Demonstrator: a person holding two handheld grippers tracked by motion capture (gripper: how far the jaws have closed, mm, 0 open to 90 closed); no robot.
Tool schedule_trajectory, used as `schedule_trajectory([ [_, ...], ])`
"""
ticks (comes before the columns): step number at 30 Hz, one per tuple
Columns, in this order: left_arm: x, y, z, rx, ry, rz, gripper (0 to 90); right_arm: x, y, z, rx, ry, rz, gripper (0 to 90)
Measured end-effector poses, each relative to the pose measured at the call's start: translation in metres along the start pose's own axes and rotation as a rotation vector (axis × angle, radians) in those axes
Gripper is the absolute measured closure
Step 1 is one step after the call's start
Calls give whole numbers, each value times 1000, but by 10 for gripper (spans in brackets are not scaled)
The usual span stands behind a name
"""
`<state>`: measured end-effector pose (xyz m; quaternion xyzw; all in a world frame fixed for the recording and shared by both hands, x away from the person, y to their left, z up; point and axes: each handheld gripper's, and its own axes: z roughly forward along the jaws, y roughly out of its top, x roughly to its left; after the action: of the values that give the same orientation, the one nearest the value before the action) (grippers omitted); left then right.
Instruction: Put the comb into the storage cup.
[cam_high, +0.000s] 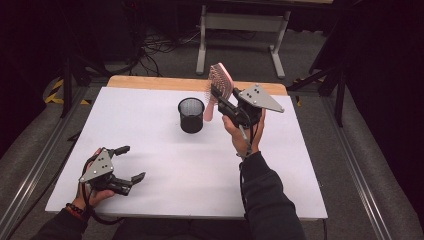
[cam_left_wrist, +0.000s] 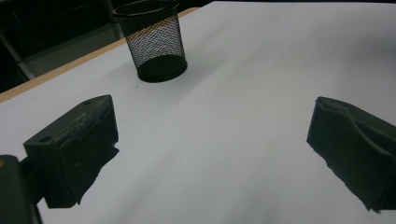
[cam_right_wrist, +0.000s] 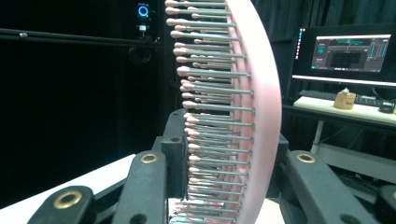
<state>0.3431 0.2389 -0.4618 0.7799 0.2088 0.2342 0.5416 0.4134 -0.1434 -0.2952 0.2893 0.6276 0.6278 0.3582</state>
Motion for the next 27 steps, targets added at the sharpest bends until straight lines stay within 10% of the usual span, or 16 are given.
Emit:
schedule_trajectory([
  [27,3,1,0,1,-32,18,28,2,2,40,-5,0,20,639],
])
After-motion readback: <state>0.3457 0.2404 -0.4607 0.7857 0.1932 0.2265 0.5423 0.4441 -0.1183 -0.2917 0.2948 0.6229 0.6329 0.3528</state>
